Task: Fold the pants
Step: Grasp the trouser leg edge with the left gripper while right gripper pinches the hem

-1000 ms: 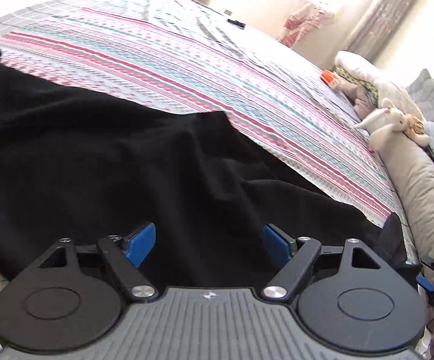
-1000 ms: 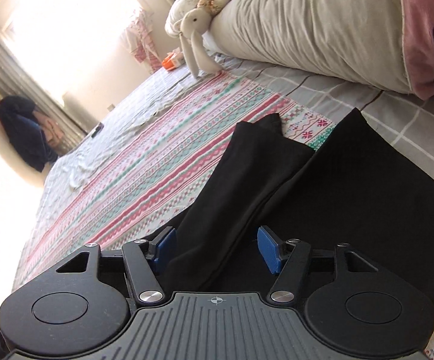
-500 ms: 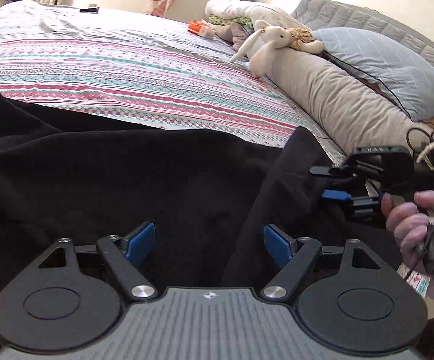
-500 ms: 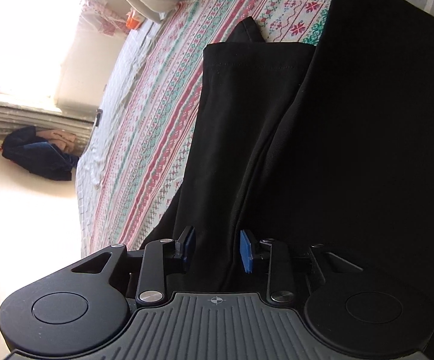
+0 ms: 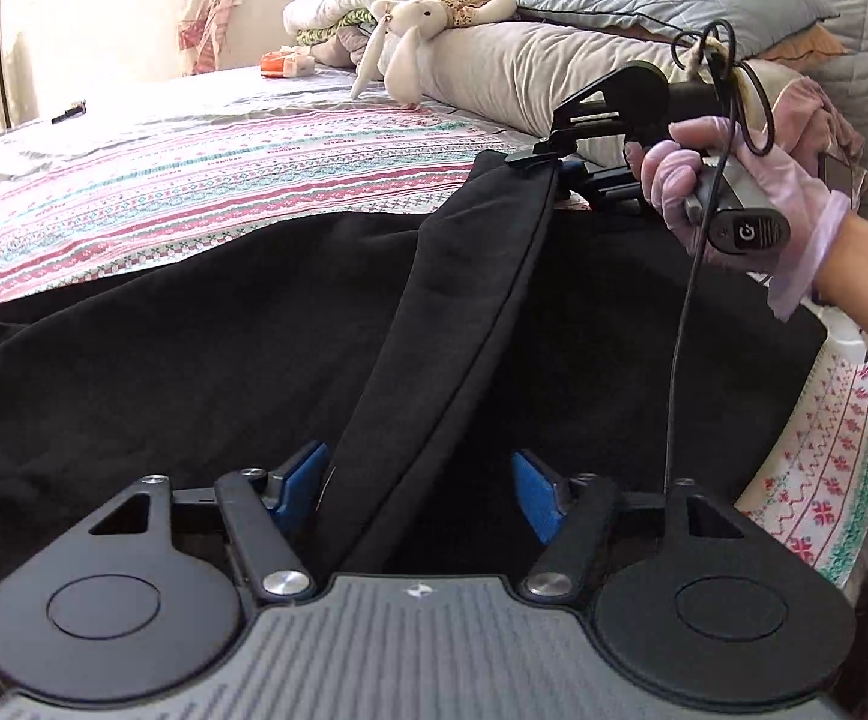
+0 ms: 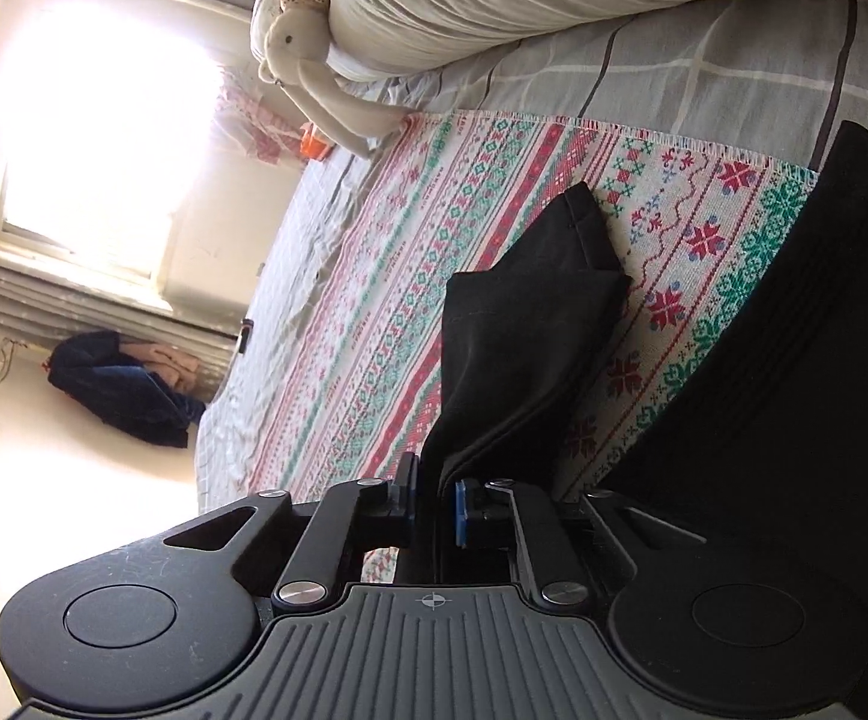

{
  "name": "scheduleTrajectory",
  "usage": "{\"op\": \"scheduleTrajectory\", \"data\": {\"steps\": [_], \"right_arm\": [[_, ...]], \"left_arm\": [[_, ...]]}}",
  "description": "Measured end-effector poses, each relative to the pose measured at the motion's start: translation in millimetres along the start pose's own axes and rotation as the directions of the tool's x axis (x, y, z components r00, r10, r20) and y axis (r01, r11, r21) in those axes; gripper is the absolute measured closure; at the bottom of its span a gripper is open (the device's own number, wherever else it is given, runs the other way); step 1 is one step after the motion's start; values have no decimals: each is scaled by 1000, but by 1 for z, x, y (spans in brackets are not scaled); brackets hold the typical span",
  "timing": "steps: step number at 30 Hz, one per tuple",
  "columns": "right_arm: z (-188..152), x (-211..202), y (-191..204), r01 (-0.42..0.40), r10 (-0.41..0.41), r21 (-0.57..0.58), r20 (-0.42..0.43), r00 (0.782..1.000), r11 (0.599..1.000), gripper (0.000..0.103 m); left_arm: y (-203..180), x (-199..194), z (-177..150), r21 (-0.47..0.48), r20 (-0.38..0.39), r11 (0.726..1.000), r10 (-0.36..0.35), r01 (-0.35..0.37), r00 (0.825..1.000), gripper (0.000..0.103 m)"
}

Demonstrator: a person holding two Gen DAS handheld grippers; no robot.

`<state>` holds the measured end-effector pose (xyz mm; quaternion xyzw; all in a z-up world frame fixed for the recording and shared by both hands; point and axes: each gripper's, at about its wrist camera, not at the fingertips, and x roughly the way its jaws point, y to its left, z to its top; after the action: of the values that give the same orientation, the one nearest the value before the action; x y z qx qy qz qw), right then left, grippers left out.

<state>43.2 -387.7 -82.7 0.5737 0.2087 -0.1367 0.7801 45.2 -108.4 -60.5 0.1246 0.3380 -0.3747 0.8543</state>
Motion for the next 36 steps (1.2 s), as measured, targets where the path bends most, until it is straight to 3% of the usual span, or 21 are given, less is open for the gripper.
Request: {"op": "scheduleTrajectory", "data": {"steps": [3, 5, 9, 13, 18, 23, 26, 31, 36], "right_arm": [[3, 6, 14, -26, 27, -45, 29, 999, 999, 99], [3, 7, 32, -41, 45, -114, 37, 998, 993, 99], [5, 6, 71, -30, 40, -223, 42, 998, 974, 99], [13, -10, 117, -37, 58, -277, 69, 996, 960, 99], [15, -47, 186, -56, 103, -383, 105, 989, 922, 99], [-3, -86, 234, -17, 110, -482, 166, 980, 876, 99], [-11, -104, 228, 27, 79, -488, 194, 978, 872, 99], [-18, -128, 175, 153, -50, -441, 237, 970, 884, 99], [-36, -150, 114, 281, -189, -402, 255, 948, 871, 99]], "left_arm": [[1, 0, -1, 9, 17, 998, 57, -58, 998, 43], [8, 0, 1, -22, 20, 997, 75, -75, 997, 70], [29, -9, 7, -153, 57, 986, 74, -64, 996, 80], [40, -34, 16, -198, 185, 980, 69, -31, 980, 80], [38, -72, 27, -192, 345, 981, 69, -2, 936, 80], [34, -90, 32, -179, 392, 983, 45, 28, 919, 80], [35, -94, 31, -181, 387, 982, 20, 55, 922, 80], [26, -85, 23, -130, 308, 985, -64, 109, 949, 80], [7, -65, -10, -96, 114, 984, -136, 147, 984, 80]]}}
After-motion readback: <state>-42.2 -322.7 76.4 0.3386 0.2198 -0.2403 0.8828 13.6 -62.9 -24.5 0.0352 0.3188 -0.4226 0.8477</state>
